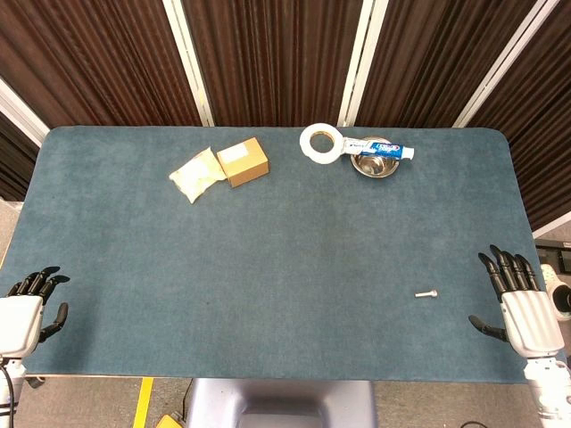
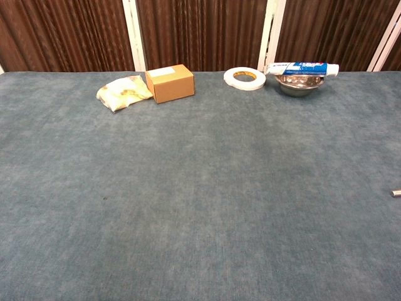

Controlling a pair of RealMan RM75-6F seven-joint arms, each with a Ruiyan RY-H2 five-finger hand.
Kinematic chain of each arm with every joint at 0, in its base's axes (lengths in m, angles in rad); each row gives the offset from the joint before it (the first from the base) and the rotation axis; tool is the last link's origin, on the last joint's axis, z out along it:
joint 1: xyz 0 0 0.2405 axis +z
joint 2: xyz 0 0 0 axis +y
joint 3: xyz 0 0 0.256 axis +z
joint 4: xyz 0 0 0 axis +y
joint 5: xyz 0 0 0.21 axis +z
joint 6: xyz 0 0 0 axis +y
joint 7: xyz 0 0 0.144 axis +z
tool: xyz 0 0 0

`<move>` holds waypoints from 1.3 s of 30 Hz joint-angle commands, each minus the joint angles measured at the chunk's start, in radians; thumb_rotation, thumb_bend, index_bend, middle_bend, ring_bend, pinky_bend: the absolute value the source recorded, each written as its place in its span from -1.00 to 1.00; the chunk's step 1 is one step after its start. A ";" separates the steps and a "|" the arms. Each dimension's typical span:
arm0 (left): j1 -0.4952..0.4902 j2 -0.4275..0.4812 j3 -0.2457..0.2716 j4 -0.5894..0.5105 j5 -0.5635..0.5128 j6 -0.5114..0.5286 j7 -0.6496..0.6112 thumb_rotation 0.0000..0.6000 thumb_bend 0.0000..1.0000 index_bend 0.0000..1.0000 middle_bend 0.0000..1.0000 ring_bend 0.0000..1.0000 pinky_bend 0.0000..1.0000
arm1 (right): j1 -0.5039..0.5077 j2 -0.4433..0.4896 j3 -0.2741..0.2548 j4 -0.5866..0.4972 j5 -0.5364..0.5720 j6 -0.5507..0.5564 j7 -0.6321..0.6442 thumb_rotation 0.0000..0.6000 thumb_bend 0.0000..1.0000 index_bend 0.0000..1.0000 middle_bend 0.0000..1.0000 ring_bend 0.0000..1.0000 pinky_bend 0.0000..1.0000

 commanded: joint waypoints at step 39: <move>-0.007 0.011 0.017 -0.039 0.032 0.007 -0.015 1.00 -0.10 -0.36 -0.60 -0.52 -0.27 | 0.160 -0.030 -0.020 -0.020 0.034 -0.296 -0.199 1.00 -0.82 0.09 0.93 1.00 0.94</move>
